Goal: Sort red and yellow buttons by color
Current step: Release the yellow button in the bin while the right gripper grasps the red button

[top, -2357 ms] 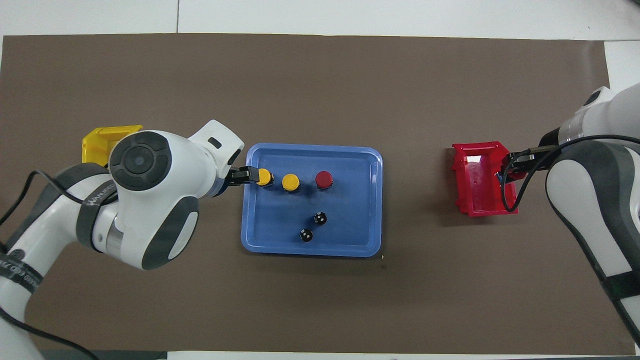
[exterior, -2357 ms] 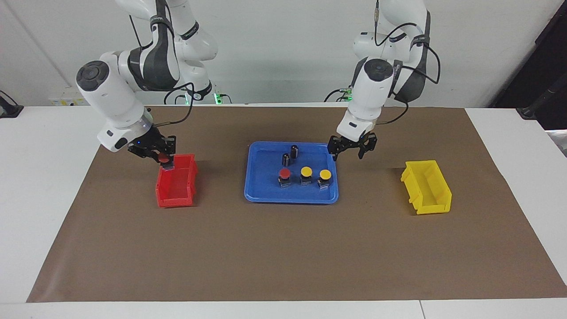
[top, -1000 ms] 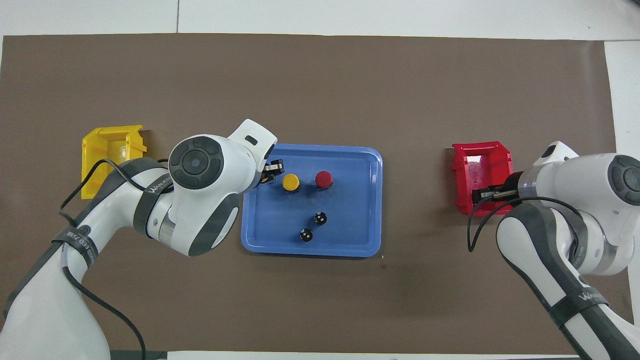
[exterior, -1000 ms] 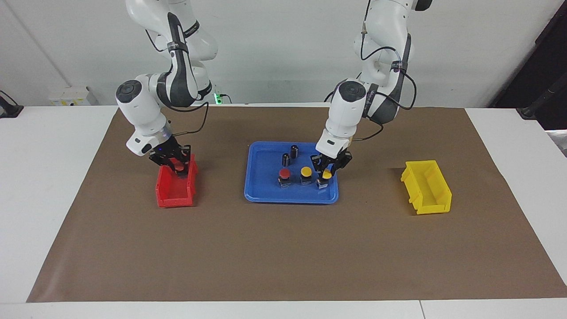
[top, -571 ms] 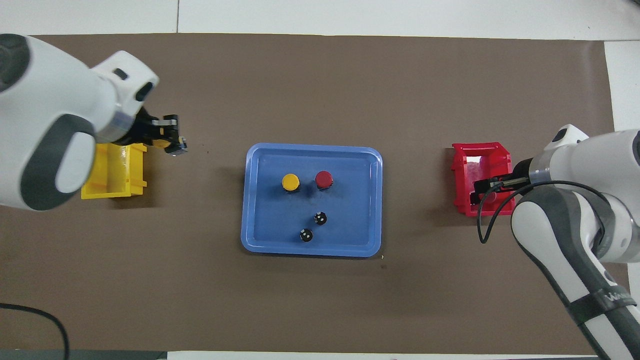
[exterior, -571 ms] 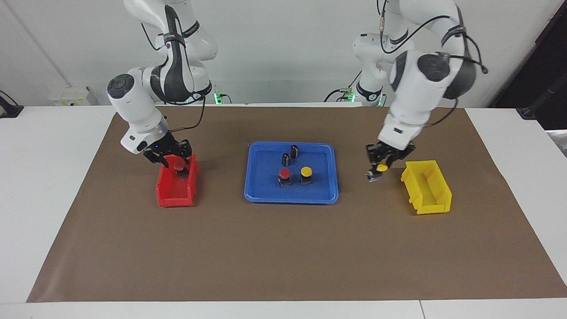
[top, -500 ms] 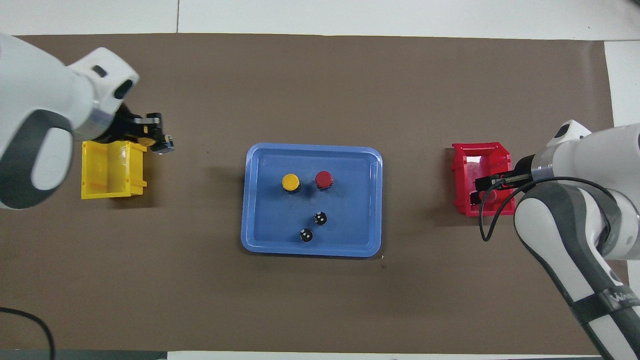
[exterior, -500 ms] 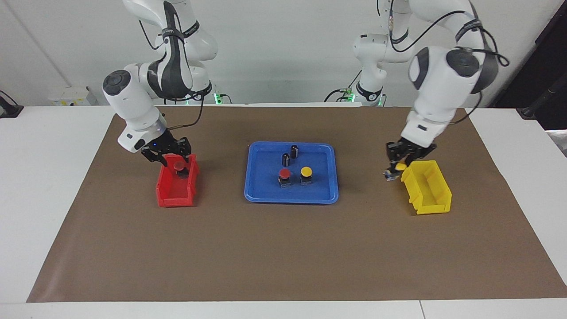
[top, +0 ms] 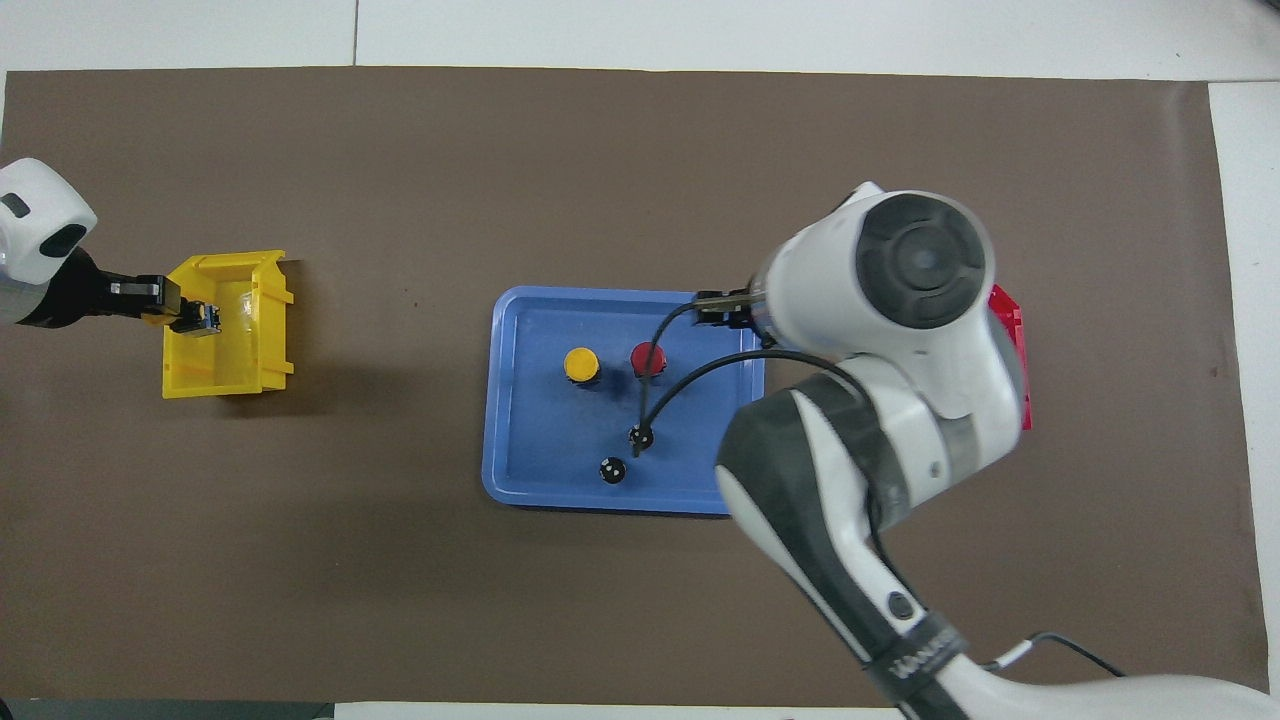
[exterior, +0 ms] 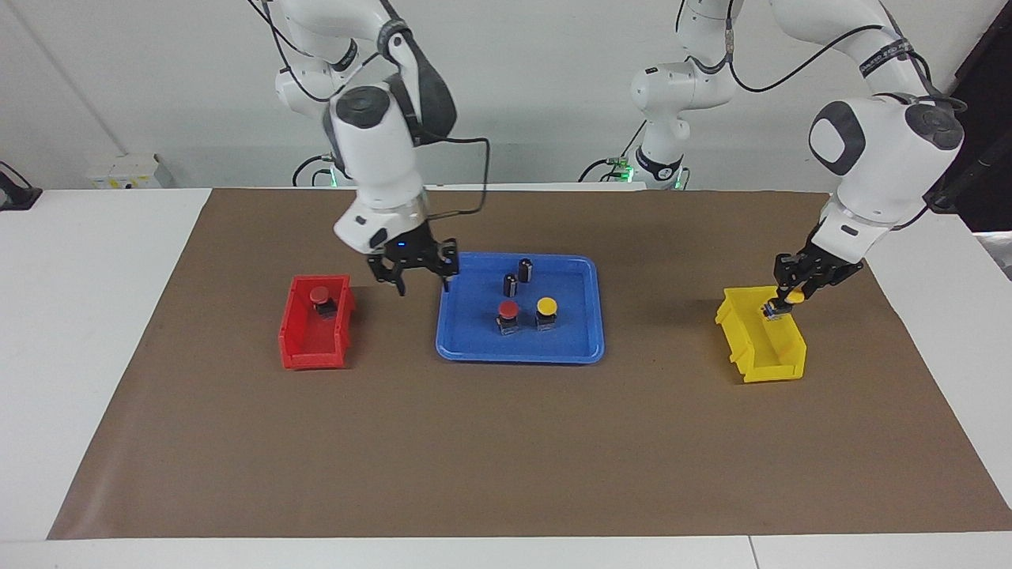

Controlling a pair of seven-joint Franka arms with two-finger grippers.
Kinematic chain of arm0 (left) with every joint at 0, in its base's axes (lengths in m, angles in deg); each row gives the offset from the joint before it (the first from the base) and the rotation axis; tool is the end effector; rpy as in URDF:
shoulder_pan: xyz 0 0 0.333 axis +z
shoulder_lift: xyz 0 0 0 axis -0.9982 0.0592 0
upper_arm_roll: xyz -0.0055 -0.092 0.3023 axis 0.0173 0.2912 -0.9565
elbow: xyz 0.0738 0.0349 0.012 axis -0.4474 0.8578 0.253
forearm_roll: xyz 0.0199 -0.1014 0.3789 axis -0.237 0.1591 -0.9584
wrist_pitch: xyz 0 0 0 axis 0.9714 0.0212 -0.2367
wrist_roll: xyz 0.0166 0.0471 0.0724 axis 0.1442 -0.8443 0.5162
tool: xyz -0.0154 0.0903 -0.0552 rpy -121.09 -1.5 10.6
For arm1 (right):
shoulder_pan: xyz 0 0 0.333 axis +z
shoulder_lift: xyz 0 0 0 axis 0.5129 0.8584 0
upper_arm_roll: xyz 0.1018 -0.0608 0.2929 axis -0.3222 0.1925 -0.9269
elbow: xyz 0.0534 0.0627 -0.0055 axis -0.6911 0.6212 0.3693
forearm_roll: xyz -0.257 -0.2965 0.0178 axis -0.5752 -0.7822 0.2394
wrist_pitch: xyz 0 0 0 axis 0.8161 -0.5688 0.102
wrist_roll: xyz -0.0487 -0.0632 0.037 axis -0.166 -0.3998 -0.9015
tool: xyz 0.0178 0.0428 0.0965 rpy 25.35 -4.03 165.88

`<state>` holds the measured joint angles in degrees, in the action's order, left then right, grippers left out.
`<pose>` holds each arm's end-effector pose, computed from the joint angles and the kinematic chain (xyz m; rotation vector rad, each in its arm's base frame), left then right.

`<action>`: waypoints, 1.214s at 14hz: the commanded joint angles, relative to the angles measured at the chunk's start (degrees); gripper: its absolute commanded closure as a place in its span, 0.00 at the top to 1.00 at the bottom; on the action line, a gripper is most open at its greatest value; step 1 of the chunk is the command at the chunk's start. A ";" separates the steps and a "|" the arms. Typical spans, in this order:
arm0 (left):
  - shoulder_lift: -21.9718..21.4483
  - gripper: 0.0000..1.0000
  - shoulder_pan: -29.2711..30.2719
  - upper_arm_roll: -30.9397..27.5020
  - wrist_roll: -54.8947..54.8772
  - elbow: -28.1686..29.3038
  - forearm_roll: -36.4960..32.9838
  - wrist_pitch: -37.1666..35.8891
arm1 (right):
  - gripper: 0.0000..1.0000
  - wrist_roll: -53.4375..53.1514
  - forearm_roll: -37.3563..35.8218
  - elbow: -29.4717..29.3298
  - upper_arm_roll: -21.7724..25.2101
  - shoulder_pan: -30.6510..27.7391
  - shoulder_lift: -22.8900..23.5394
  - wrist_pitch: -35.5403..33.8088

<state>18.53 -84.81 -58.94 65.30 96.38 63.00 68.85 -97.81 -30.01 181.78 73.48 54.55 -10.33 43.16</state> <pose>0.5681 0.0043 0.4606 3.1166 -0.1555 0.0806 0.5490 0.3099 0.4496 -3.0696 0.0084 -0.1844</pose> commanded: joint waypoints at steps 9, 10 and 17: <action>1.41 0.01 0.13 -0.18 -7.60 8.79 0.57 10.04 | 0.79 -7.37 -3.30 -0.71 0.25 5.75 8.76 7.22; 1.59 0.01 0.13 -0.18 -7.69 8.79 -0.21 10.05 | 0.79 -7.37 -3.30 -0.53 0.25 5.84 8.85 7.92; 1.24 0.01 1.63 -0.09 -8.92 11.33 -0.39 12.42 | 0.64 -7.46 -3.30 2.28 0.25 6.54 8.67 9.59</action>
<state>20.86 -83.80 -59.17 57.48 105.54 62.98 79.15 -103.98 -32.18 183.06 73.80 60.76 -1.20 51.62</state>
